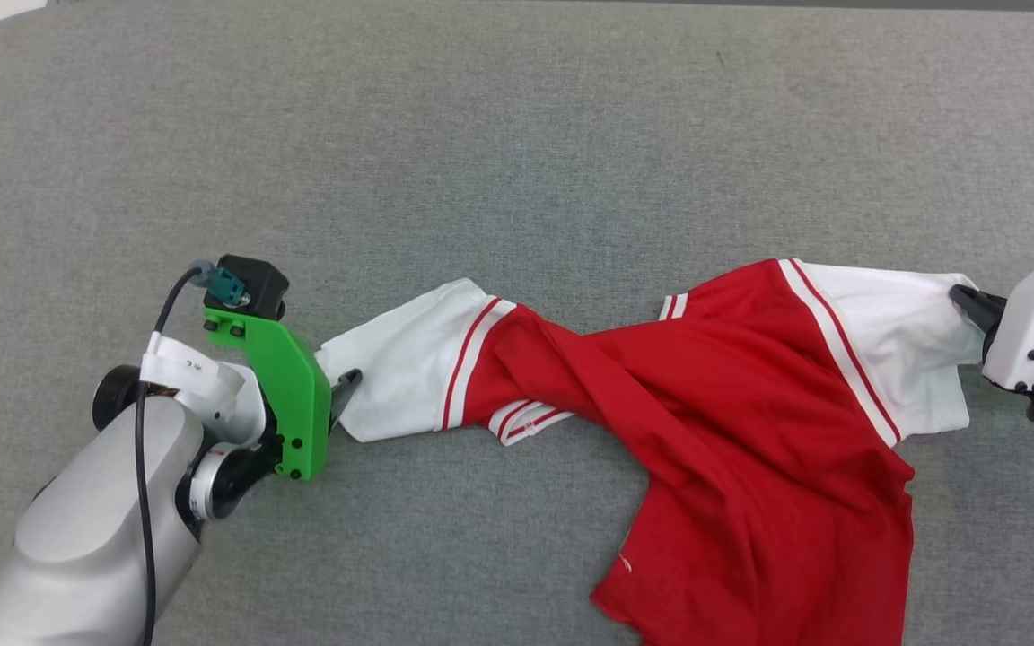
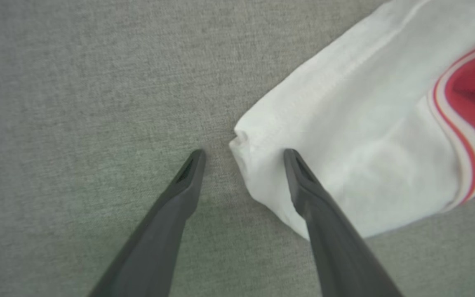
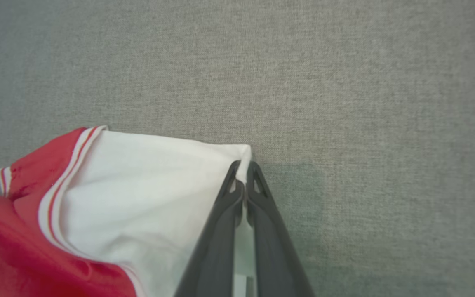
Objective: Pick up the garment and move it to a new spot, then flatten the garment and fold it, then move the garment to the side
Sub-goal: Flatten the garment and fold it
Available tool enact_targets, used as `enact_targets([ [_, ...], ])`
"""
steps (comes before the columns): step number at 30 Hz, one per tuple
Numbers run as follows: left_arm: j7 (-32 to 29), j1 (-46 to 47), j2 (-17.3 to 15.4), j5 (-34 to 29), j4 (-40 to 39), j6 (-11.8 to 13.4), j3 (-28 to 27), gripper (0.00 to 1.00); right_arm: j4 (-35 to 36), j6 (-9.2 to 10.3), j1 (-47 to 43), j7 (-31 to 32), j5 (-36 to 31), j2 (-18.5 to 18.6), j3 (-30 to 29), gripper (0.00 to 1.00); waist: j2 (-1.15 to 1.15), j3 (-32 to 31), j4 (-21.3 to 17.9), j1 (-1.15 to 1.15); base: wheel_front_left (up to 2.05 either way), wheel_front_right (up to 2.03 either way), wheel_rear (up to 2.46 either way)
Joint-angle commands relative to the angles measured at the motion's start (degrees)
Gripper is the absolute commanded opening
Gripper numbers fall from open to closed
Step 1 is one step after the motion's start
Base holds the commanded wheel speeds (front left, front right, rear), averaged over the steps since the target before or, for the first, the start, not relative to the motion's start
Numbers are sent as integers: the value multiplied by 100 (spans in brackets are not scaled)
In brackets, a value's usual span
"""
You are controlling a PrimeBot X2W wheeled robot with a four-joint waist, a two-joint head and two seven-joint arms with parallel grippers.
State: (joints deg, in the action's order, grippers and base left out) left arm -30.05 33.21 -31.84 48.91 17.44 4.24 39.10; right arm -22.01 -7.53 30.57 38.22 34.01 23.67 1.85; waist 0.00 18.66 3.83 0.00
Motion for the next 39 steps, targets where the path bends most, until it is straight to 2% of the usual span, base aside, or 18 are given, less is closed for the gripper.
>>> enact_targets([
  [1,-119,130,18,0,140,-43,89,100,29,4,-32,-34,-8,-19,-7,0,0,43,-34,0,0,0,0],
  [5,-757,233,171,67,524,-225,424,100,43,4,-19,-13,45,-22,-1,0,0,97,-39,0,0,0,0],
  [6,-861,257,208,84,590,-268,478,83,48,4,-16,-13,39,-13,16,0,0,101,-44,0,0,0,0],
  [8,-977,316,289,116,723,-349,545,0,51,4,-13,-20,60,-10,37,0,0,100,-52,0,0,0,0],
  [10,-976,383,340,104,821,-419,581,0,64,4,-7,-52,75,-7,70,0,0,89,-60,0,0,0,0],
  [14,-491,657,374,-164,947,-425,534,0,64,4,27,-121,54,71,129,0,0,7,-24,0,0,0,0],
  [25,788,1807,179,-1047,1214,-157,295,0,-265,4,576,-535,-209,297,380,0,0,-523,6,0,0,0,0],
  [33,1572,2826,202,-1552,1662,-130,213,0,-822,4,1596,-985,-469,362,582,0,0,-684,-65,0,0,0,0],
  [39,2128,3716,331,-1864,2151,-14,126,0,-1303,4,2718,-1383,-704,265,722,0,0,-511,-181,0,0,0,0],
])
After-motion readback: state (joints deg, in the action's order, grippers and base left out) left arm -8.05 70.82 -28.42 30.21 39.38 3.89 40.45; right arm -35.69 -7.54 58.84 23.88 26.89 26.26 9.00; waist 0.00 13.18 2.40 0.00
